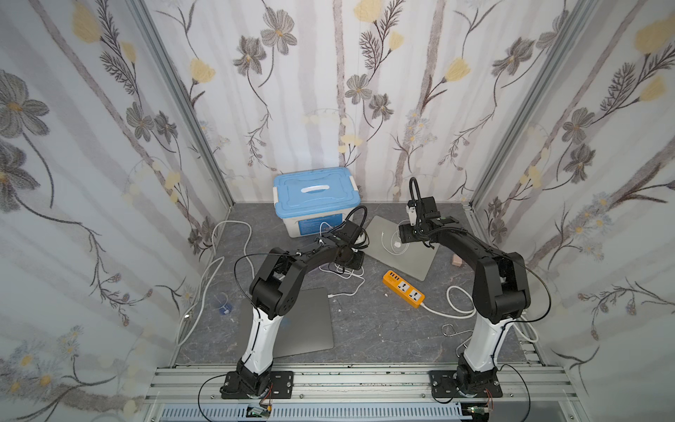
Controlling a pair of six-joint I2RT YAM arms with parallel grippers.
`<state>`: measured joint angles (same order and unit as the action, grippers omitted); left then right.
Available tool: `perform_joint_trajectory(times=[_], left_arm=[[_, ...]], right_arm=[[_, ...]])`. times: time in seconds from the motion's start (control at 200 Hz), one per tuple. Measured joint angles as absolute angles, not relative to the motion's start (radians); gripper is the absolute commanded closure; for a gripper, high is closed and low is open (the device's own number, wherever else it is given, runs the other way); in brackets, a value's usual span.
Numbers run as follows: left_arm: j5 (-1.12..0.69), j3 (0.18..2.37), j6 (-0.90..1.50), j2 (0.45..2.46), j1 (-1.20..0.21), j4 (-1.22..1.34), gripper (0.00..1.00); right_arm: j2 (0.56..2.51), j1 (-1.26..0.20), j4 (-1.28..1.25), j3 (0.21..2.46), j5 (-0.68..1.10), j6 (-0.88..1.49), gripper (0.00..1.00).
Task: Unplug the laptop charger
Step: Move the charging cable to the center of the board.
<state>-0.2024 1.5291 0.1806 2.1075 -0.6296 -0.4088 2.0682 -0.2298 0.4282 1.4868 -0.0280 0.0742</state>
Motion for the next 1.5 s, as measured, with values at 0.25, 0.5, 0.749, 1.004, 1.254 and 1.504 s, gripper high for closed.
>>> perform_joint_trajectory(times=[0.25,0.5,0.749,1.004,1.254,1.504], left_arm=[[-0.202,1.526,0.181,2.07,-0.63,-0.407,0.63],[-0.203,1.519,0.183,2.018,-0.63,-0.405,0.62],[-0.204,1.519,0.183,1.995,-0.63,-0.4,0.62],[-0.208,1.521,0.183,2.005,-0.63,-0.399,0.61],[-0.208,1.527,0.183,2.018,-0.63,-0.4,0.61],[-0.215,1.53,0.176,2.017,-0.63,-0.399,0.6]], right_arm=[[2.16,-0.233,0.429,1.54,0.022,0.073,0.64],[2.179,-0.212,0.447,1.56,0.016,0.062,0.93],[2.103,-0.078,0.464,1.58,-0.045,0.032,1.0],[2.088,0.11,0.461,1.614,0.029,0.022,1.0],[2.172,0.179,0.444,1.617,0.197,0.032,1.0],[2.247,0.236,0.417,1.566,0.284,0.062,0.77]])
